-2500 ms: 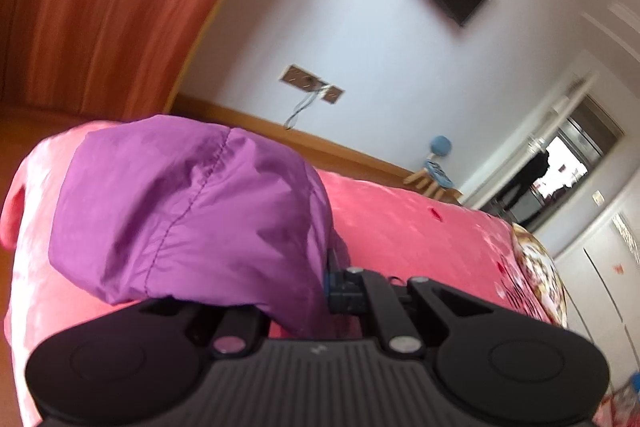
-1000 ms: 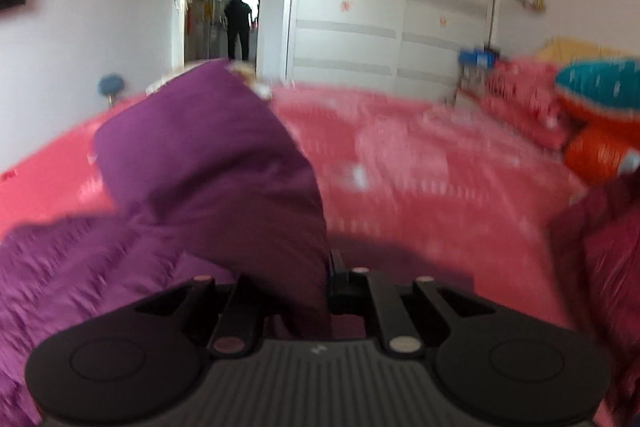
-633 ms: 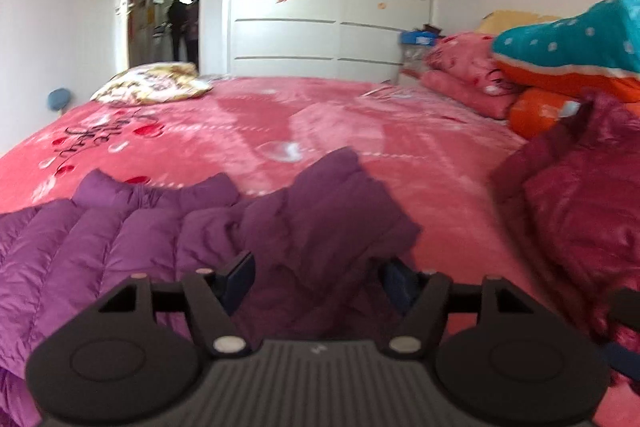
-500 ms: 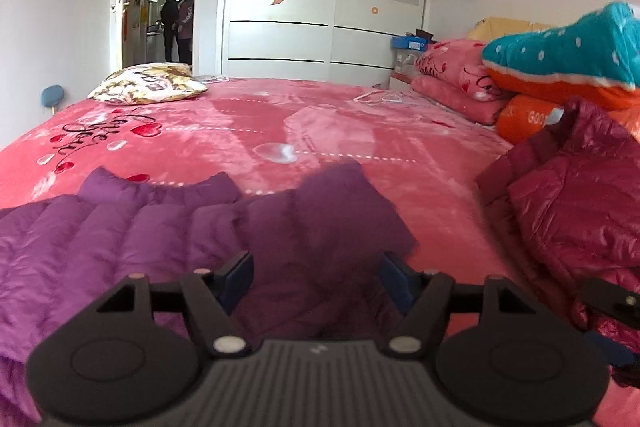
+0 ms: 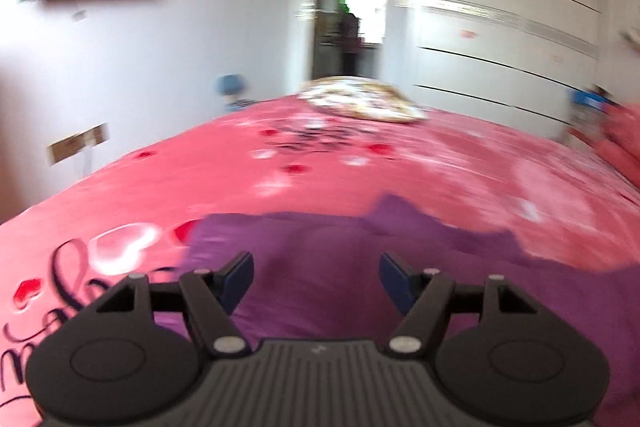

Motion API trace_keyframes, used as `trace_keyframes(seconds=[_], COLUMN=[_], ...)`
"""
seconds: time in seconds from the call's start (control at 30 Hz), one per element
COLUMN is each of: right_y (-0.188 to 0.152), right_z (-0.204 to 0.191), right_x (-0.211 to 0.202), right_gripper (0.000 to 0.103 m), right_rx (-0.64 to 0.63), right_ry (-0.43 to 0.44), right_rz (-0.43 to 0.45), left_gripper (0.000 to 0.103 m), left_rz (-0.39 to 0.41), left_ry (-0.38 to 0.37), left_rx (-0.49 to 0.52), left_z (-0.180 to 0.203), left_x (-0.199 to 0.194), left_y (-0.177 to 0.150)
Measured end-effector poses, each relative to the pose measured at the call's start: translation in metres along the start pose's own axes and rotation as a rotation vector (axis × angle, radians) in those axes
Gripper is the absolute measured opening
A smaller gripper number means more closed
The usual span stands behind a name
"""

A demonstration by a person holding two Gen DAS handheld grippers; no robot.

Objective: Fold large clothes

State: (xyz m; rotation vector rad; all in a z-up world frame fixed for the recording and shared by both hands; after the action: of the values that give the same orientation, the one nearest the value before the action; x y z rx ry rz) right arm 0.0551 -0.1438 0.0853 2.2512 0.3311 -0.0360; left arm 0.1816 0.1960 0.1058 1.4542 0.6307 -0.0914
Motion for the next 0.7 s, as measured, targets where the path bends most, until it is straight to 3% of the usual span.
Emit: trace_keyframes(seconds=[0.13,0.3,0.4,0.57,0.6,0.63,0.7], right_y=[0.006,0.012,0.01,-0.007,-0.012,-0.017,-0.024], right_z=[-0.013,-0.02,-0.026,-0.026,-0.026,-0.027,-0.023], right_x=[0.03,0.062,0.074,0.092,0.094,0.095,0.095], right_gripper=[0.103,0.103,0.1,0.078,0.069,0.052,0.031], right_rx=[-0.094,-0.11,-0.172,-0.149,-0.153,-0.164,-0.149], right_ry=[0.062,0.129,0.152,0.222,0.224,0.22,0.211], right_rz=[-0.011,-0.026,-0.085,-0.184,-0.208,-0.237,-0.276], left_gripper=[0.069,0.07,0.071,0.072,0.072,0.072,0.072], left_rz=[-0.013,-0.031,-0.033,-0.036,-0.036,-0.036,-0.038], left_ry=[0.044,0.037,0.023,0.014,0.014,0.013,0.01], left_rx=[-0.015,0.028,0.036,0.053,0.065,0.073,0.078], left_z=[-0.015,-0.013,-0.014,-0.013,-0.012,-0.011,-0.009], left_x=[0.017,0.031,0.031,0.034,0.034,0.034,0.034], left_y=[-0.002,-0.014,-0.018,-0.023,-0.025,-0.026,-0.029])
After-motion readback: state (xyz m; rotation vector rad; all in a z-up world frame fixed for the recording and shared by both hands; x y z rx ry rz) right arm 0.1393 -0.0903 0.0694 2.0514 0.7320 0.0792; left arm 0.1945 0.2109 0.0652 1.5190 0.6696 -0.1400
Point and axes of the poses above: each gripper's, at about its wrist camera, not at the fingertips, and x roughly the way its jaws point, z to its right, y to its top, the point moved 5 cm from there along x, roughly the way its jaws point, and after that the axes turned 10 degrees about y, right-handed, at the moved point
